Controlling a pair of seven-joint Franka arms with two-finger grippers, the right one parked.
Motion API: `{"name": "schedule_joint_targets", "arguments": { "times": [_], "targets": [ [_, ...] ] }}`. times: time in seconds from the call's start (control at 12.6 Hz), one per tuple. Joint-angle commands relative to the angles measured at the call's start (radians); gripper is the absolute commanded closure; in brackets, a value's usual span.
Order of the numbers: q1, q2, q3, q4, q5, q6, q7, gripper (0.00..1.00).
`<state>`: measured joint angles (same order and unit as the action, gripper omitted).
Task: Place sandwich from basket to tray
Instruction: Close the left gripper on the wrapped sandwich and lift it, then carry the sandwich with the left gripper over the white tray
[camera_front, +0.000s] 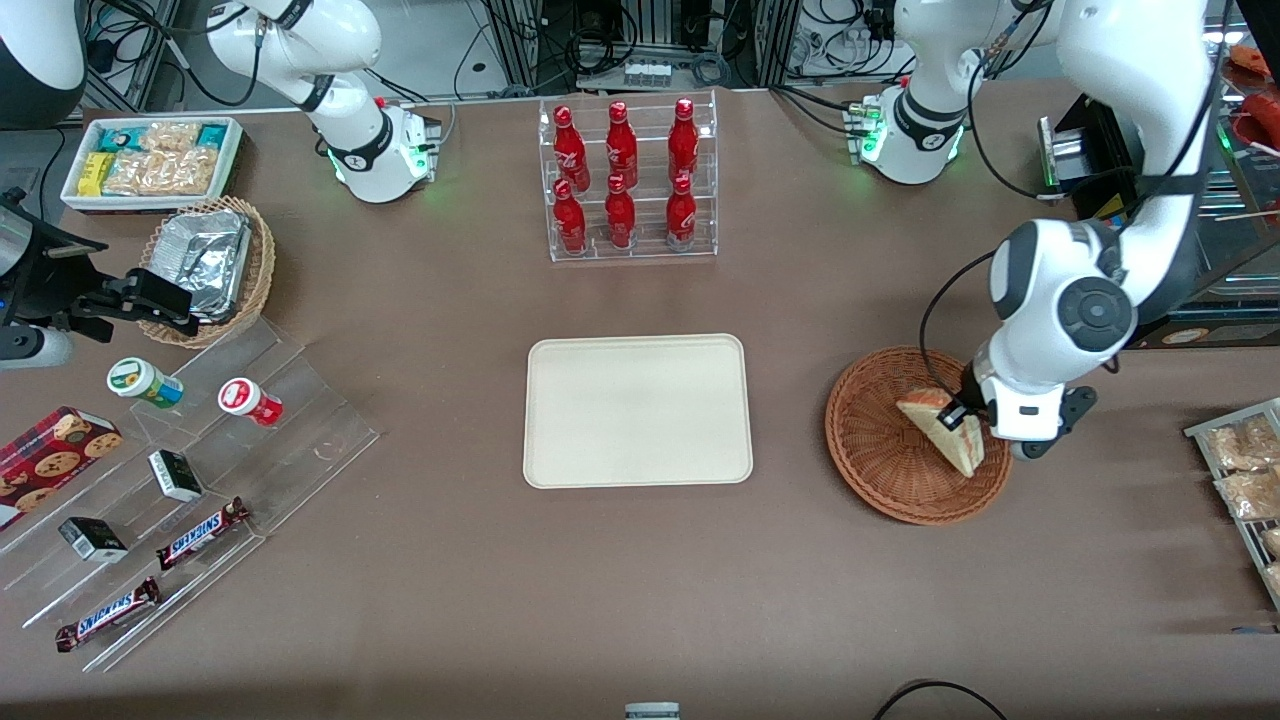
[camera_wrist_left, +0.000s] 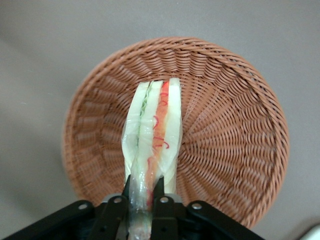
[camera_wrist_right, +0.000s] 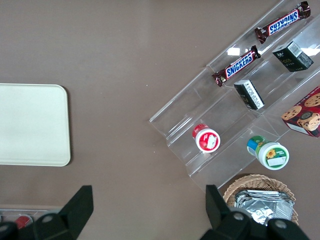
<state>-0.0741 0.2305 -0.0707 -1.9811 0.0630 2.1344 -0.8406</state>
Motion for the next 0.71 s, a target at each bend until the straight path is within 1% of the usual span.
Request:
{"name": "schedule_joint_targets", "arguments": {
  "times": [0.0, 0.16, 0.24, 0.48, 0.63],
  "targets": [
    [-0.01, -0.023, -0.001, 0.141, 0.012, -0.212, 0.058, 1.0],
    [-0.01, -0.019, -0.039, 0.233, 0.011, -0.327, 0.072, 1.0],
    [-0.01, -0.017, -0.058, 0.258, 0.011, -0.352, 0.071, 1.0],
    [-0.012, -0.013, -0.138, 0.31, 0.011, -0.395, 0.066, 1.0],
    [-0.042, 0.004, -0.17, 0.343, 0.008, -0.395, 0.052, 1.0]
  ]
}}
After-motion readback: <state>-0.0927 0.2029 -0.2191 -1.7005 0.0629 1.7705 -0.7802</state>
